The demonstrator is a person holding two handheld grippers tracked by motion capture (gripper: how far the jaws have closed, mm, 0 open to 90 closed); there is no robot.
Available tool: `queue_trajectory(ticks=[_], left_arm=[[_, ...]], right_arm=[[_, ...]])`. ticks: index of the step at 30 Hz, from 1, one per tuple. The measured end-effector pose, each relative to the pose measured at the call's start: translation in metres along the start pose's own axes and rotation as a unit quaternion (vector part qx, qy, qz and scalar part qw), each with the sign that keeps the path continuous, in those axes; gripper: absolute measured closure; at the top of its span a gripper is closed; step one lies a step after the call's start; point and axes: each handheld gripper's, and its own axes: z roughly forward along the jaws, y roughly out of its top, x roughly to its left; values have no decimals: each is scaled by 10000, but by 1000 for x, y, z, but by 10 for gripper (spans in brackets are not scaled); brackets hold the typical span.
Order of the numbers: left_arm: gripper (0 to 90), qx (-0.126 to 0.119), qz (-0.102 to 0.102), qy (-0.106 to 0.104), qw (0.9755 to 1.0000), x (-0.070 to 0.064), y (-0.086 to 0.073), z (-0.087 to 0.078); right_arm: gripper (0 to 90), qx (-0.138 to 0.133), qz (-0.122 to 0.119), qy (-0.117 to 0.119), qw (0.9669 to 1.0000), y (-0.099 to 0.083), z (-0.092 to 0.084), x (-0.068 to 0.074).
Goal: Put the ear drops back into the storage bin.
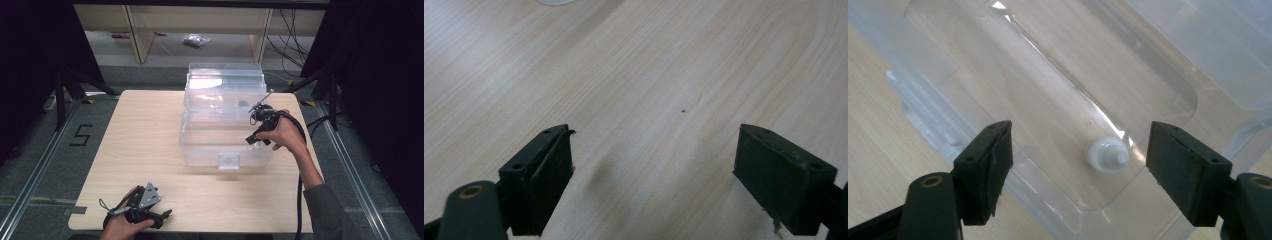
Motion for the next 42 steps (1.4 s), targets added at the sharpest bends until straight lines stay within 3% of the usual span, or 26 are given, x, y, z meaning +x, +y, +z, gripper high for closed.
queue_trajectory(ticks=[5,6,8,10,11,13,17,18,19,22,24,25,28,35,36,38,42], left_arm=[[151,5,6,1,10000,0,0,0],[152,-6,24,-35,10000,0,0,-2],[152,73,103,-68,9999,1,0,-3],[152,-36,-125,12,9999,-1,0,0],[152,1,-5,-12,10000,0,0,-1],[152,-1,-44,26,10000,-1,0,0],[152,78,106,-71,9999,1,0,-3],[152,104,107,-68,9999,1,0,-3],[151,16,18,-5,10000,0,0,0],[152,10,6,0,10000,0,0,0],[152,15,17,4,10000,0,0,0],[152,12,11,2,10000,0,0,0],[152,4,6,2,10000,0,0,0],[152,4,1,3,10000,0,0,0],[152,-2,-88,7,10000,-1,0,0],[152,72,102,-54,9999,1,0,-3],[152,74,101,-42,9999,1,0,-3]], right_arm=[[266,-150,-16,22,9999,-4,-9,11],[264,-231,-160,-5,9996,-5,-9,10],[262,-233,-114,32,9997,-6,-10,14],[261,-290,-175,60,9994,-8,-11,17],[260,-321,-219,43,9992,-9,-11,18],[257,-331,-269,44,9991,-12,-12,22],[257,-314,-218,93,9992,-17,-13,26],[256,-374,-331,72,9987,-17,-12,24],[256,-353,-285,98,9989,-18,-12,25],[255,-273,-147,122,9994,-21,-13,28],[255,-348,-283,132,9989,-23,-12,28],[255,-331,-190,130,9992,-24,-12,30],[254,-430,-316,145,9985,-27,-12,31],[249,-511,-295,200,9981,-31,-11,35],[248,-468,-262,205,9983,-33,-10,36],[248,-518,-361,216,9978,-34,-10,36],[247,-548,-279,247,9978,-38,-10,39]])
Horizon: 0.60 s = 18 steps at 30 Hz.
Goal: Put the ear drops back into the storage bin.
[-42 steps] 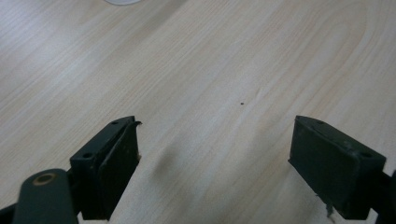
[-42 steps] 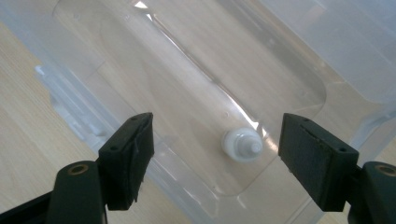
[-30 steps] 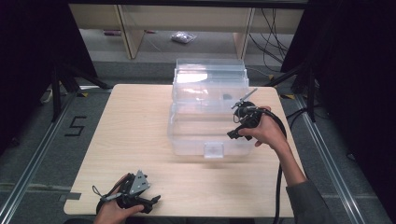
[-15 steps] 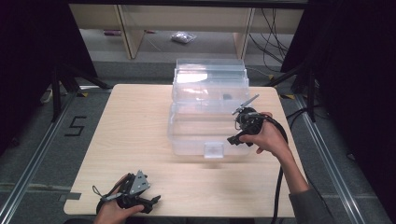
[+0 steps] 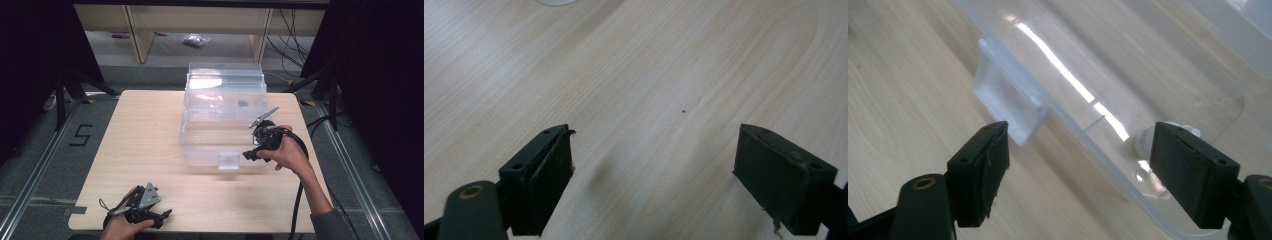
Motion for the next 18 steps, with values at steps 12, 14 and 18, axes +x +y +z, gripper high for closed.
queue_trajectory(ticks=[12,14,18], left_arm=[[152,-69,-96,35,9999,-1,0,3],[152,-64,-94,46,9999,-1,0,3],[151,-67,-93,47,9999,-1,0,3]], right_arm=[[240,-100,-30,21,9999,-9,1,9],[239,-104,-82,56,9999,-10,1,10],[238,-109,-73,43,9999,-12,2,15]])
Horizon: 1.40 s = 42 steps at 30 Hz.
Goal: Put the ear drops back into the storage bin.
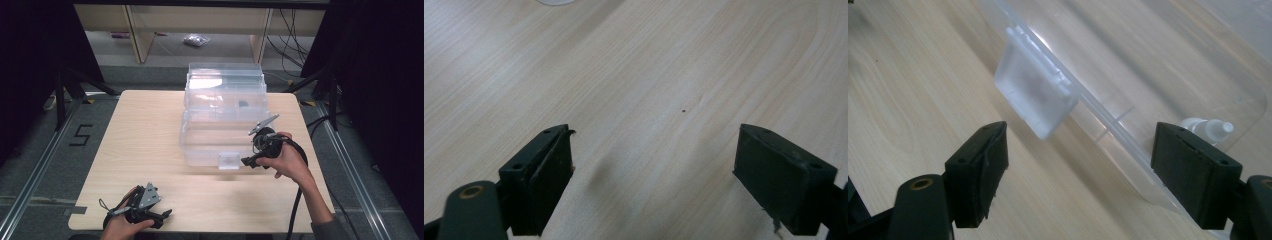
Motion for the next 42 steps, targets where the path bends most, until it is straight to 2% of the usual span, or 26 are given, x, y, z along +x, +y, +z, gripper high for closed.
queue_trajectory(ticks=[3,7,8,10,11,12,14,16,17,18,20,21,25,26,30,31,32,33,34,36,39,40,41,42], left_arm=[[152,4,2,0,10000,0,0,0],[152,0,-1,1,10000,0,0,0],[152,3,3,1,10000,0,0,0],[152,0,0,4,10000,0,0,0],[152,1,4,1,10000,0,0,0],[152,1,3,6,10000,0,0,0],[152,-11,-93,-10,10000,-1,0,0],[152,2,4,4,10000,0,0,0],[152,3,5,7,10000,0,0,0],[152,2,3,5,10000,0,0,0],[152,-1,-11,-19,10000,0,0,-1],[152,39,51,-18,10000,1,0,-1],[152,9,8,3,10000,0,0,-1],[152,4,9,7,10000,0,0,0],[152,-6,-5,18,10000,0,0,0],[152,6,8,20,10000,0,0,0],[152,-6,-68,13,10000,-1,0,0],[152,4,16,12,10000,0,0,0],[151,3,-12,-23,10000,0,0,-1],[152,73,11,-40,10000,0,0,-1],[152,5,-46,9,10000,-1,0,0],[152,14,25,-31,10000,0,0,-2],[152,68,95,-55,9999,1,0,-3],[152,68,95,-55,9999,1,0,-3]], right_arm=[[238,-70,-80,27,9999,-1,0,1],[238,-28,-31,39,10000,-3,-1,5],[238,-82,-125,29,9999,-3,-1,4],[237,-34,-30,11,10000,-4,-1,6],[237,-51,-98,-23,9999,-5,-2,5],[236,-68,-67,35,9999,-6,-2,6],[234,-102,-107,20,9999,-7,-1,6],[234,-53,-26,43,10000,-10,-1,6],[234,-42,17,-29,10000,-11,1,7],[234,-119,-87,33,9999,-13,0,6],[234,-159,-71,44,9998,-14,1,7],[234,-178,-103,56,9998,-15,2,7],[234,-96,42,49,9999,-18,1,11],[235,-137,-57,111,9998,-19,2,11],[234,-172,-124,119,9997,-20,4,12],[234,-85,39,113,9999,-21,3,15],[234,-159,-104,90,9998,-21,4,15],[234,-115,-5,144,9998,-22,4,17],[234,-184,-166,112,9996,-22,4,15],[233,-162,-157,109,9997,-22,4,17],[233,-152,-171,162,9996,-23,4,19],[231,-218,-290,145,9992,-24,4,20],[232,-147,-105,152,9997,-25,4,23],[232,-160,-169,193,9995,-25,4,23]])
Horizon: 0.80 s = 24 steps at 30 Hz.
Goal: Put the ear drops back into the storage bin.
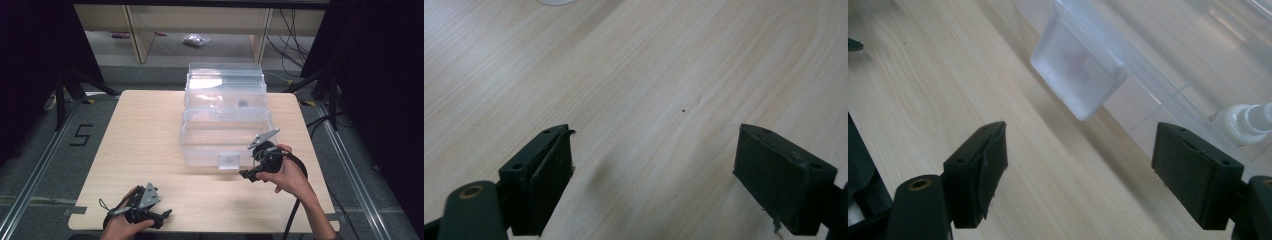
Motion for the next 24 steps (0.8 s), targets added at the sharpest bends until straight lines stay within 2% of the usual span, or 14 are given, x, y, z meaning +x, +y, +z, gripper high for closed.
queue_trajectory(ticks=[1,4,5,6,9,10,11,13,14,16,18,21,22,24], left_arm=[[152,0,3,2,10000,0,0,0],[152,37,8,2,10000,0,0,-1],[152,-58,-81,63,9999,-1,0,2],[152,-63,-83,66,9999,-1,0,2],[152,-9,-2,6,10000,0,0,0],[152,-40,-40,23,10000,0,0,1],[152,-71,-121,95,9999,-1,0,3],[152,-64,-74,72,9999,-1,0,2],[152,16,4,-4,10000,0,0,0],[152,9,12,24,10000,0,0,0],[152,-63,-100,39,9999,-1,0,1],[152,-57,-84,23,9999,-1,0,1],[152,-24,-98,6,9999,-1,0,0],[152,27,-64,-41,10000,-1,0,0]], right_arm=[[232,-52,-35,-64,10000,-1,0,0],[232,-35,26,-34,10000,-1,0,2],[232,-56,-39,-41,10000,-2,1,2],[232,-51,-116,1,9999,-3,1,3],[232,-33,21,-3,10000,-5,1,6],[232,-78,-94,-6,9999,-5,2,5],[232,-52,-51,11,10000,-5,2,6],[232,-42,-61,57,10000,-6,3,7],[232,10,21,51,10000,-7,3,9],[232,-99,-80,-3,9999,-9,4,9],[232,-142,-129,17,9998,-11,5,10],[232,-153,-109,38,9998,-15,8,14],[232,-155,-201,27,9997,-17,10,14],[233,-35,-175,110,9998,-20,13,15]])
